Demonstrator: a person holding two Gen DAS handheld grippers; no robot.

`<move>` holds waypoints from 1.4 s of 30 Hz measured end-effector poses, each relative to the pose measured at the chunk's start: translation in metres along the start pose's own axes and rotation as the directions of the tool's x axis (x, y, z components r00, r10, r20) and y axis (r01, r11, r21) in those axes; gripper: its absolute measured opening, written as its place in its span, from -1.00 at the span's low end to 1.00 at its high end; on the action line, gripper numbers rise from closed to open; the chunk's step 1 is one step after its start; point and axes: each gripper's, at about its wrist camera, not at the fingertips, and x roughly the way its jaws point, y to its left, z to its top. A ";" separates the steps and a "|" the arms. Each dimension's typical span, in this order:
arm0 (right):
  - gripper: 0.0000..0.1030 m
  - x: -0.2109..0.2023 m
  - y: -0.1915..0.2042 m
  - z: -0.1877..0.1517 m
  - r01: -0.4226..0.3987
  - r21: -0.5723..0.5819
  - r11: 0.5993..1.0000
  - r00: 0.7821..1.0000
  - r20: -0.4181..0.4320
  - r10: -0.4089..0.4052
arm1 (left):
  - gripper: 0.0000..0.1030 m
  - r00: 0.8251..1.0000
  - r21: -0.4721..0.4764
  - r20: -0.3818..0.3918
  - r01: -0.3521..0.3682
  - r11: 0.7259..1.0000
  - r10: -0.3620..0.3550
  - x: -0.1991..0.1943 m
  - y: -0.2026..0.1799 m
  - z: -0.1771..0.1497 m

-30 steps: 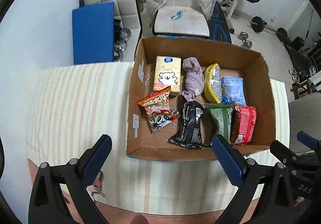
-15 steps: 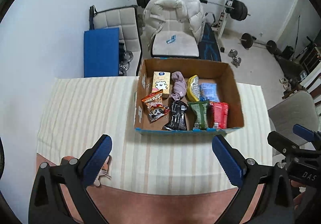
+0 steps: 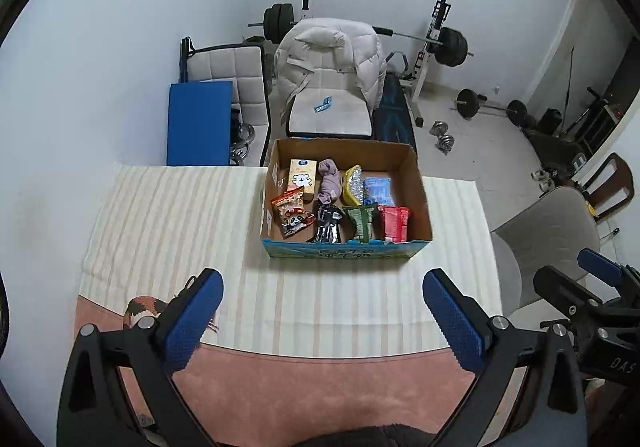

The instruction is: Organize soft objects

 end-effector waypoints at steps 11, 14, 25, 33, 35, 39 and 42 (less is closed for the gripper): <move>1.00 -0.051 0.009 -0.008 0.018 -0.026 1.000 0.998 0.068 -0.016 | 0.99 0.998 0.016 0.054 -0.020 1.000 0.020 -0.034 -0.002 -0.010; 1.00 -0.053 0.009 -0.006 0.041 -0.022 0.999 0.996 0.082 -0.039 | 0.99 0.997 0.007 0.072 -0.036 0.999 0.036 -0.035 0.000 -0.010; 1.00 -0.047 0.005 0.000 0.089 0.010 0.996 0.992 0.091 -0.089 | 0.99 0.992 -0.001 0.119 -0.038 0.999 0.038 -0.034 0.001 -0.006; 1.00 -0.049 0.006 0.004 0.101 0.010 0.995 0.989 0.110 -0.102 | 0.99 0.991 0.010 0.128 -0.046 0.999 0.044 -0.036 -0.001 -0.004; 1.00 -0.050 0.006 0.004 0.103 0.009 0.995 0.988 0.114 -0.104 | 0.99 0.991 0.012 0.129 -0.046 0.999 0.045 -0.036 -0.002 -0.004; 1.00 -0.053 0.007 0.005 0.102 0.006 0.995 0.988 0.119 -0.102 | 0.99 0.992 0.012 0.122 -0.044 0.999 0.043 -0.036 -0.003 -0.005; 1.00 -0.053 0.007 0.005 0.105 0.002 0.994 0.987 0.120 -0.105 | 0.99 0.992 0.017 0.120 -0.047 0.999 0.044 -0.035 -0.004 -0.005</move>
